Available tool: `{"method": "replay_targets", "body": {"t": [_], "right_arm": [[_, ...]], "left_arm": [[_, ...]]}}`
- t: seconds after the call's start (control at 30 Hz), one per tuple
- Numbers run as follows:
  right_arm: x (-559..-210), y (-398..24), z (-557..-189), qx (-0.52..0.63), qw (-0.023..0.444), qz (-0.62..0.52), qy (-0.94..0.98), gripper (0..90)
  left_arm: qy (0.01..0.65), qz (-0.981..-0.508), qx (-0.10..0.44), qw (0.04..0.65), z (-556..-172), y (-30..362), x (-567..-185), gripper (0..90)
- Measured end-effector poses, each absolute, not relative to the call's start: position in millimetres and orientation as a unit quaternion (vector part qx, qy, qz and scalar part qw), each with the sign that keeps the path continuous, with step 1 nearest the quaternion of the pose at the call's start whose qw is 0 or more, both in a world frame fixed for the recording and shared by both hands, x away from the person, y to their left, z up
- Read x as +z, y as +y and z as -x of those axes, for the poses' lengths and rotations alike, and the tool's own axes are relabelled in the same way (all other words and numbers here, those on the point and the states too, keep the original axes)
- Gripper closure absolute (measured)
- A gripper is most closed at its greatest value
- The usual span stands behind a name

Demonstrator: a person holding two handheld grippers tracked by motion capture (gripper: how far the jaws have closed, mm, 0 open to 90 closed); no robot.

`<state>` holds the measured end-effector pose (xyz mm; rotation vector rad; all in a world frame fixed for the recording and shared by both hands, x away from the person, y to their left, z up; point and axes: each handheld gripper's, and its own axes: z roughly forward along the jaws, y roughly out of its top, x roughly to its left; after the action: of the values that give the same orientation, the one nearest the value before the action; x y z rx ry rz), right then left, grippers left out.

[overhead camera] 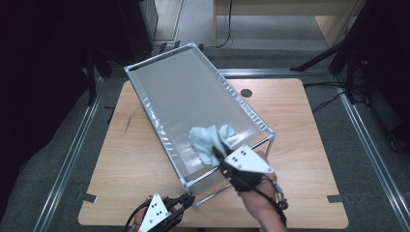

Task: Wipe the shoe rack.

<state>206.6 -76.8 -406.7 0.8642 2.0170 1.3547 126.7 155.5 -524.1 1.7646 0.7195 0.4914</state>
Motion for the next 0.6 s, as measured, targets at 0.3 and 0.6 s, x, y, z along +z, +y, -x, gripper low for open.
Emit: {"method": "replay_targets", "body": {"t": [0.3, 0.6], "right_arm": [[-406, -68, -197, 0.523, 0.237, -0.283, 0.768, 79.6], [-400, -112, -221, 0.491, 0.278, -0.324, 0.759, 79.6]], "left_arm": [[0.310, -0.745, 0.210, 0.551, -125, 156, -524, 82.2], [0.316, -0.743, 0.213, 0.550, -123, 161, -525, 82.2]]}}
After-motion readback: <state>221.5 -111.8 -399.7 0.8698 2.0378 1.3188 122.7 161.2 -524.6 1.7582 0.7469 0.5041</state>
